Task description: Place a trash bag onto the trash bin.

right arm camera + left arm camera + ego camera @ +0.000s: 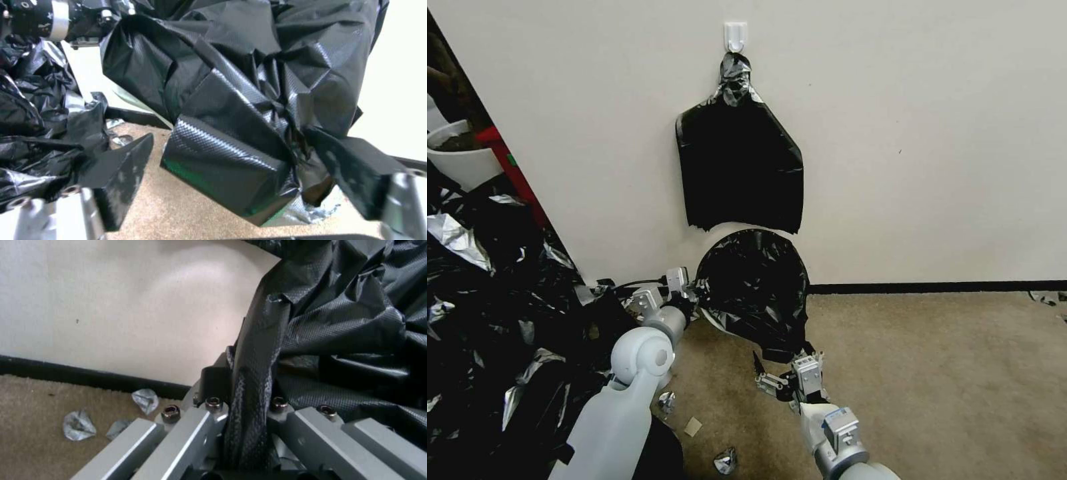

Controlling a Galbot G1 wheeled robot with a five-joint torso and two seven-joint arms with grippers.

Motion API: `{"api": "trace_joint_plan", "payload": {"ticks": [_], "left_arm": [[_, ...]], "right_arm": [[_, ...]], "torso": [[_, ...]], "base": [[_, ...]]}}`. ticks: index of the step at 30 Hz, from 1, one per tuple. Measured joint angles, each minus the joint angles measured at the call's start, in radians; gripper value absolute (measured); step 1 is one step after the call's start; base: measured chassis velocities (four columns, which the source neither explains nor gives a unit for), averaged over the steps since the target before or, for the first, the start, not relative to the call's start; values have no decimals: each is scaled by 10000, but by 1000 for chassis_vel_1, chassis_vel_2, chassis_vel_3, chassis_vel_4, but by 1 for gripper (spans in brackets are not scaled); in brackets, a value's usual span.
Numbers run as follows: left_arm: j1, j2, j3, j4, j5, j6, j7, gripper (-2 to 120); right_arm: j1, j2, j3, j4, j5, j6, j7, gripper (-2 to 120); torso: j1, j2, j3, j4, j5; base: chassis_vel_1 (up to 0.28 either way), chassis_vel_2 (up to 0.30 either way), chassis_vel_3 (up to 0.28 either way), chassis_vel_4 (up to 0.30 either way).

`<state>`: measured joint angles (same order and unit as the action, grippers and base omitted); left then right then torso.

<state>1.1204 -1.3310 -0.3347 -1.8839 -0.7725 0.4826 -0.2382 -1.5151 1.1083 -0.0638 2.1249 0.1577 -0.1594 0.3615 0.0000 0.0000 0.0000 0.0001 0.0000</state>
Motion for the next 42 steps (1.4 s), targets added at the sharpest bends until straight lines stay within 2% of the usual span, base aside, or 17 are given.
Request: {"api": "trace_joint_plan", "payload": {"ticks": [3, 5, 7, 9, 10, 11, 13, 15, 17, 21, 23, 28, 32, 33, 35, 37, 42], "left_arm": [[9, -92, -2, -97, -72, 85, -128, 3], [11, -111, -4, -119, -84, 102, -156, 3], [24, -163, -11, -176, -124, 145, -255, 3], [27, -169, -12, -184, -127, 151, -273, 3], [37, -198, -17, -198, -133, 168, -352, 3], [37, -198, -17, -198, -133, 168, -352, 3], [40, -221, -22, -203, -149, 190, -481, 3], [36, -224, -24, -205, -168, 195, -525, 3], [12, -239, -36, -225, -279, 213, -667, 3], [0, -252, -56, -241, -324, 218, -717, 3], [17, -250, -70, -287, -344, 221, -734, 3], [138, -231, -77, -511, -505, 359, -738, 3], [396, -228, 54, -1012, -640, 785, -744, 3], [396, -228, 54, -1012, -640, 785, -744, 3], [621, -193, 128, -1371, -652, 949, -751, 3], [739, -159, 151, -1546, -655, 1000, -750, 3], [944, -114, 144, -1757, -661, 1032, -741, 3]], "right_arm": [[-27, 63, -26, 0, -143, -4, 100, 72], [-37, 72, -27, 0, -194, 1, 126, 69], [-95, 113, -42, -1, -413, 193, 185, 58], [-101, 118, -46, -2, -449, 235, 185, 54], [-139, 155, -76, -45, -710, 521, 157, 45], [-139, 155, -76, -45, -710, 521, 157, 45], [-197, 195, -153, -57, -905, 770, -41, 34], [-212, 197, -187, -56, -908, 797, -118, 32], [-227, 199, -281, -126, -895, 925, -545, 21], [-213, 200, -318, -343, -916, 1108, -914, 11], [-170, 168, -368, -623, -1012, 1379, -1372, 0], [46, 129, -307, -1104, -1551, 1519, -2205, 0], [731, 338, 204, -2192, -3454, 1433, -2912, 0], [731, 338, 204, -2192, -3454, 1433, -2912, 0], [1164, 465, 609, -2811, -4700, 1223, -3005, 0], [1309, 458, 811, -2967, -5238, 957, -2967, 0], [1403, 344, 1095, -3057, -5822, 226, -2479, 0]], "torso": [[0, 0, 0, -1, 0], [0, 0, 0, -1, 0], [0, 0, 0, -1, 0], [0, 1, 0, -1, 0], [0, 0, 0, -1, 0], [0, 0, 0, -1, 0], [0, 0, 0, -1, 0], [0, 0, 0, 0, 0], [0, 0, 0, 0, 0], [0, 0, 0, -1, 0], [0, 0, 0, -1, 0], [0, 0, 0, -1, 1], [0, 0, 0, -1, 0], [0, 0, 0, -1, 0], [0, 0, 0, -1, 1], [0, 0, 0, 0, 2], [0, 0, 0, 1, 1]], "base": [[0, 0, 0, 0], [0, 0, 0, 0], [0, 0, 0, 0], [0, 0, 0, 0], [0, 0, 0, 0], [0, 0, 0, 0], [0, 0, 0, 0], [0, 0, 0, 0], [0, 0, 0, 0], [0, 0, 0, 0], [0, 0, 0, 0], [0, 0, 0, 0], [0, 0, 0, 0], [0, 0, 0, 0], [0, 0, 0, 0], [0, 0, 0, 0], [0, 0, 0, 0]]}}
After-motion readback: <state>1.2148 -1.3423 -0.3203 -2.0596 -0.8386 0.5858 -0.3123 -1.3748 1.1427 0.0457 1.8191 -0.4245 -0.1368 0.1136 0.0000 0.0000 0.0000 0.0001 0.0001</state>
